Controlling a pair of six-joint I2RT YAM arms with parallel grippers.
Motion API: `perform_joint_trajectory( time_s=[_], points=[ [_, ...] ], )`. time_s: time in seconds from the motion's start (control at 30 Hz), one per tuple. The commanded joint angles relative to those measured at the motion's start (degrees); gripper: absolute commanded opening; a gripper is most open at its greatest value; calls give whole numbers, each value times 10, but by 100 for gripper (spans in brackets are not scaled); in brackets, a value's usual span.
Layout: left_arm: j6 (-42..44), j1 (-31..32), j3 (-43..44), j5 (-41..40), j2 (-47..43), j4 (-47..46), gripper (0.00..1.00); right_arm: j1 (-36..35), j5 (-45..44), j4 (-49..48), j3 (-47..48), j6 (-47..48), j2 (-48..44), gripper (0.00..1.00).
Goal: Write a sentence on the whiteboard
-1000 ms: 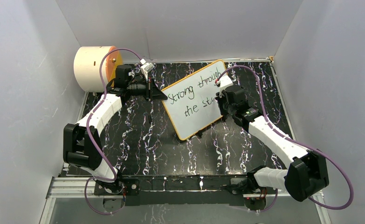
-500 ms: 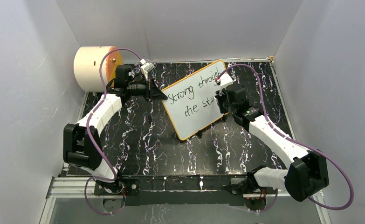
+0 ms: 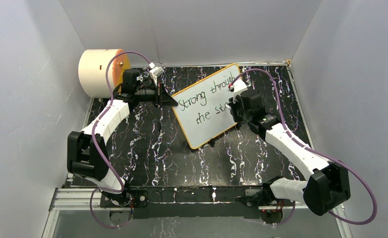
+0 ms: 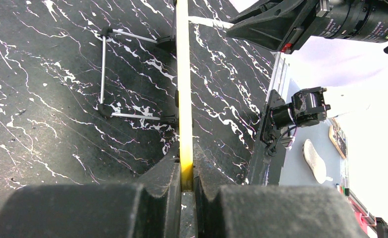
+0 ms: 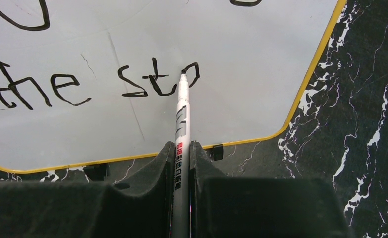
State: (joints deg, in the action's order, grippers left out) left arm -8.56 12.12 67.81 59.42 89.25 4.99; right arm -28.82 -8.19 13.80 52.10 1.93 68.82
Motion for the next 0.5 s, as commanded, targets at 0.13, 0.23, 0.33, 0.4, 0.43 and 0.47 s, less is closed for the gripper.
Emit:
perform_joint_trajectory(
  time_s=[0.13,0.23,0.33,0.4,0.43,0.47],
  points=[
    [8,-1,-1,18,-24,14,0,2,-29,-11,23,10,-36,0],
    [8,-1,-1,18,-26,13,0,7,-44,-22,22,10,-39,0],
    [8,-1,-1,18,-26,14,0,13,-39,-26,25,11,-31,0],
    [8,-1,0,19,-26,14,0,15,-33,-31,25,11,-25,0],
    [8,-1,0,18,-26,14,0,15,-32,-33,26,11,-22,0],
    [8,-1,-1,18,-26,14,0,16,-30,-36,26,11,-20,0]
  ],
)
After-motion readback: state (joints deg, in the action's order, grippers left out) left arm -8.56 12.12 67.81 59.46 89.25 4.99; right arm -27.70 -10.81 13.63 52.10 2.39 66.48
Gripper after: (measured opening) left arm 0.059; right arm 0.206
